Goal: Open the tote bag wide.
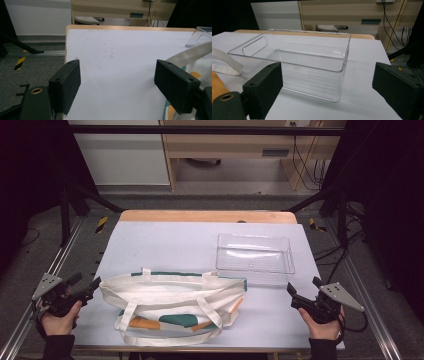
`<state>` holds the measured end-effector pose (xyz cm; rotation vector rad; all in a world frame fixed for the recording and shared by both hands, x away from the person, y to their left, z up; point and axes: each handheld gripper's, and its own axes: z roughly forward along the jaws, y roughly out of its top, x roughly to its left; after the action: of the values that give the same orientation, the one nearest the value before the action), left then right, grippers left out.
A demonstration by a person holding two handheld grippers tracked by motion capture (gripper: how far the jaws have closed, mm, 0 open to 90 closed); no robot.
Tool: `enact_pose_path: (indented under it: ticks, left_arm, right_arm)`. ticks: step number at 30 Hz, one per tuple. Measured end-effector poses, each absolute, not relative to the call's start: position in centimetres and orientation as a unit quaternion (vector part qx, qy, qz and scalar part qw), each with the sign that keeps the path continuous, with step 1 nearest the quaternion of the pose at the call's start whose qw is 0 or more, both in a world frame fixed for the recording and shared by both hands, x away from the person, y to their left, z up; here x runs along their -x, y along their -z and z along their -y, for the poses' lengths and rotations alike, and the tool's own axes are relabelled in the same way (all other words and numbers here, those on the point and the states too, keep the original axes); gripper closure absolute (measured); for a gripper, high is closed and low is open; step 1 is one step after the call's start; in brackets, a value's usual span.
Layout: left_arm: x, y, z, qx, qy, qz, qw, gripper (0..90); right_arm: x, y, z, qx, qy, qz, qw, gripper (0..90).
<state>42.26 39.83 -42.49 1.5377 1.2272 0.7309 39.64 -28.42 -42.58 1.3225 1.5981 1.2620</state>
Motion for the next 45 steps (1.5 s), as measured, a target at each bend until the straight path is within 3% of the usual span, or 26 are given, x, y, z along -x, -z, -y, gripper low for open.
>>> enact_pose_path:
  ticks: [9,14,29,35,45]
  left_arm:
    - [-42.1,40.7,-39.6,-0.625,-0.288,-0.492,0.533,23.3]
    - [-41.8,39.5,-38.8,-0.631,-0.282,-0.477,0.543,24.3]
    - [-42.4,39.7,-34.8,-0.699,-0.245,-0.435,0.511,28.9]
    - [-42.9,40.7,-34.8,-0.708,-0.209,-0.443,0.509,37.8]
    - [-43.1,41.2,-34.1,-0.730,-0.190,-0.447,0.481,61.6]
  right_arm:
    - [-39.8,41.4,26.1,-0.487,-0.498,-0.631,0.341,13.0]
    - [-40.0,40.7,24.8,-0.466,-0.509,-0.644,0.329,18.8]
    - [-40.3,38.9,21.7,-0.425,-0.523,-0.679,0.293,29.2]
    - [-40.0,38.3,19.6,-0.391,-0.528,-0.703,0.273,32.8]
    - [-40.1,37.9,17.1,-0.362,-0.536,-0.723,0.244,36.3]
